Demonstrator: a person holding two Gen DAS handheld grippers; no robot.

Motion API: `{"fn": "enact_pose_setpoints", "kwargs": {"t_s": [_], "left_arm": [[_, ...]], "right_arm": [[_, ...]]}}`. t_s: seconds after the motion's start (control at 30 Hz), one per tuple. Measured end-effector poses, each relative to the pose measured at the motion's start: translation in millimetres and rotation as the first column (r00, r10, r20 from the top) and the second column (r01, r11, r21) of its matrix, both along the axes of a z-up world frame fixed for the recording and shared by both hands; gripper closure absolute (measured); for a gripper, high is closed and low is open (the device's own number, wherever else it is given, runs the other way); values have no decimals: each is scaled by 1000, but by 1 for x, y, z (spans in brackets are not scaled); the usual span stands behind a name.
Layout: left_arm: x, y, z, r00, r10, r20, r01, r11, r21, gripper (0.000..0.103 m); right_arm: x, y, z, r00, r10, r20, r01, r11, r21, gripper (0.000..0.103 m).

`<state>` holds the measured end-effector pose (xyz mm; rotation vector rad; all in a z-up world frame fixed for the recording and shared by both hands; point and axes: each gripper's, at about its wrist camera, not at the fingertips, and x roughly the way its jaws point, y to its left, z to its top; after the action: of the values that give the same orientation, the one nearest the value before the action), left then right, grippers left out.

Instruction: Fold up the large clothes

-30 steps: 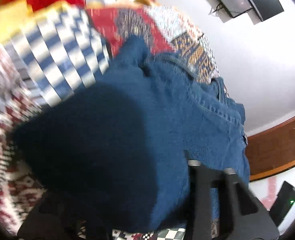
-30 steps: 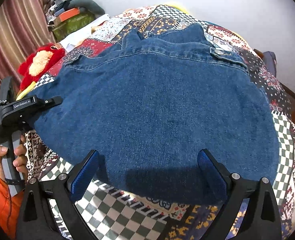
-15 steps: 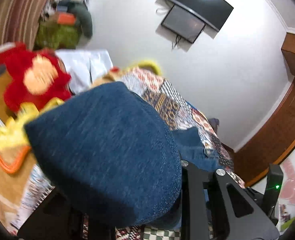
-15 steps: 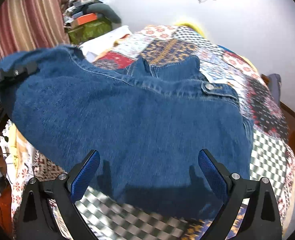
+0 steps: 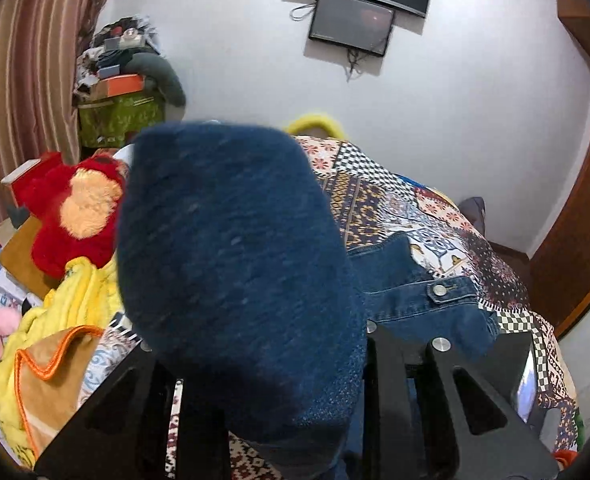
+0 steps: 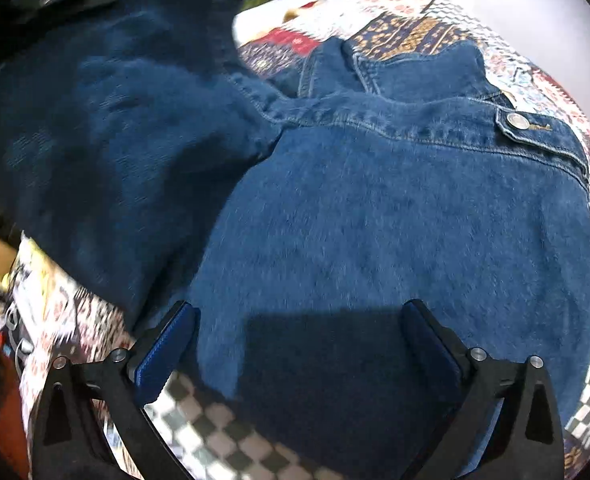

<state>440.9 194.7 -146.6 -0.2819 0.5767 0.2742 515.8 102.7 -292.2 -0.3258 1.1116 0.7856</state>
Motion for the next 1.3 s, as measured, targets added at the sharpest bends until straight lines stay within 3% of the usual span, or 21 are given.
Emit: {"fn": "enact_pose_setpoints", "kwargs": {"t_s": [0.23, 0.47, 0.57, 0.67, 0.83, 0.9, 1.0, 1.07, 1.13, 1.2, 1.23, 1.3], "left_arm": [[23, -50, 21, 993, -117, 32, 115, 992, 57, 78], [37, -121, 30, 962, -269, 38, 262, 955, 142, 78], [34, -164, 17, 935, -353, 3, 344, 912, 222, 78], [23, -207, -11, 894, -438, -94, 444, 837, 321, 78], [0, -251, -66, 795, -533, -289, 606, 699, 380, 78], [-4, -257, -81, 766, -540, -349, 642, 674, 366, 78], [-5, -256, -91, 734, -546, -403, 673, 665, 325, 67], [-10, -255, -89, 715, -567, -408, 690, 667, 282, 49], [-15, -249, -78, 677, -625, -389, 720, 671, 175, 30], [-21, -237, -65, 645, -679, -351, 742, 667, 73, 26], [-27, -238, -61, 644, -687, -336, 742, 668, 55, 26], [-37, -224, -45, 674, -677, -295, 719, 694, 49, 26]], "right_arm": [[6, -94, 34, 986, -160, -45, 164, 980, 111, 0], [2, -213, 67, 906, -424, 18, 417, 898, 138, 0], [0, -251, 75, 871, -491, 2, 485, 861, 153, 0], [-11, -279, 78, 836, -549, 2, 541, 825, 166, 0], [-30, -307, 78, 814, -580, 18, 571, 806, 155, 0], [-35, -313, 77, 810, -587, 11, 578, 801, 153, 0], [-43, -314, 78, 806, -592, 1, 585, 795, 160, 0], [-48, -314, 82, 805, -593, -3, 585, 793, 172, 0], [-50, -312, 86, 807, -591, -1, 581, 793, 182, 0], [-52, -306, 93, 814, -581, 3, 570, 798, 195, 0], [-53, -304, 95, 817, -577, 3, 565, 801, 199, 0], [-53, -294, 100, 830, -558, 6, 545, 812, 211, 0]]}}
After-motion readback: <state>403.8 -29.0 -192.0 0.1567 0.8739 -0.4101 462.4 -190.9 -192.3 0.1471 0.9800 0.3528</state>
